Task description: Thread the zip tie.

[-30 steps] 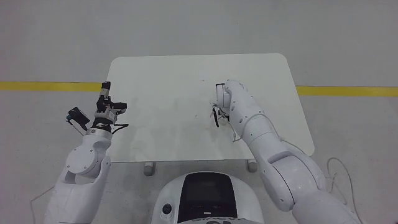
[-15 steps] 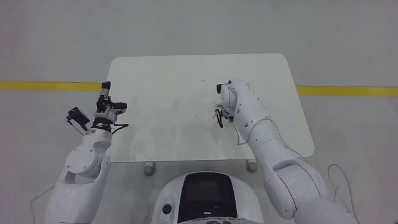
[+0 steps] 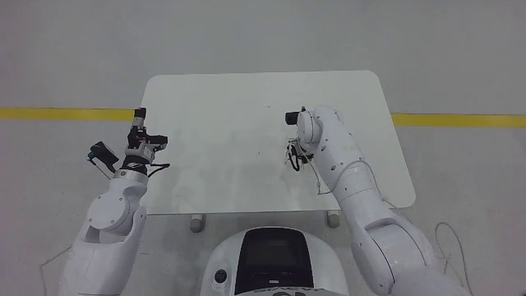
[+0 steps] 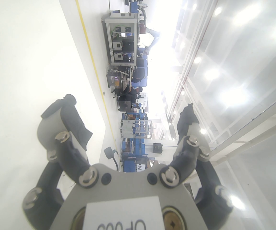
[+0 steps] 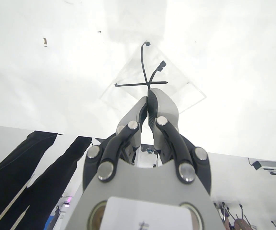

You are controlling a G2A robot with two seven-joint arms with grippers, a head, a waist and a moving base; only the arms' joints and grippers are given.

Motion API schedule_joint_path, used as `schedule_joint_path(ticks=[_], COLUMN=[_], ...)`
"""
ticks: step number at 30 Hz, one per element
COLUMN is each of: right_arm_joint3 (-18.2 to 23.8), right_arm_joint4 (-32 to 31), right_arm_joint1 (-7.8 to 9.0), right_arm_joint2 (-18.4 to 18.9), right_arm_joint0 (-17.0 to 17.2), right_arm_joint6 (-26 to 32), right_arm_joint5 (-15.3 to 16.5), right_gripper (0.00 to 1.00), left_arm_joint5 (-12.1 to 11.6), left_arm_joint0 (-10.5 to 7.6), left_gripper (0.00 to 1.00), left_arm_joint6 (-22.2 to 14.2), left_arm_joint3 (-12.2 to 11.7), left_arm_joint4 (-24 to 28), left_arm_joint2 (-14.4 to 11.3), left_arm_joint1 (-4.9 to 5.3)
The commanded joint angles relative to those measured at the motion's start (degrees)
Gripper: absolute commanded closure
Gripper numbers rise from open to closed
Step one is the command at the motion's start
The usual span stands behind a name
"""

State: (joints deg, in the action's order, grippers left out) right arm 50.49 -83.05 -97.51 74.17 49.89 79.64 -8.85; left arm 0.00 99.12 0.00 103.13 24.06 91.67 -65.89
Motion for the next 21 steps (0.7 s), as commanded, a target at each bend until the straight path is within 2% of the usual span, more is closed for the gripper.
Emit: schedule_joint_path(ticks=[1, 21], right_arm_joint3=[0.0, 2.7], right_arm_joint4=[0.3, 1.4], right_arm_joint1=[0.07, 1.09], right_arm_joint2=[-0.1, -1.4], right_arm_joint0=[-0.1, 0.7], right_arm_joint6=[0.0, -0.3], right_arm_joint5=[0.2, 0.8], right_gripper=[1.0, 1.0], left_arm_joint5=[0.0, 0.0], left_arm_joint0=[0.0, 0.0], left_gripper=[0.0, 0.0], left_arm_joint6=[0.0, 0.0], left_arm_joint3=[0.0, 0.0], left_arm_joint4=[0.0, 0.0], left_arm_joint2=[0.0, 0.0], left_arm_joint1=[0.0, 0.0])
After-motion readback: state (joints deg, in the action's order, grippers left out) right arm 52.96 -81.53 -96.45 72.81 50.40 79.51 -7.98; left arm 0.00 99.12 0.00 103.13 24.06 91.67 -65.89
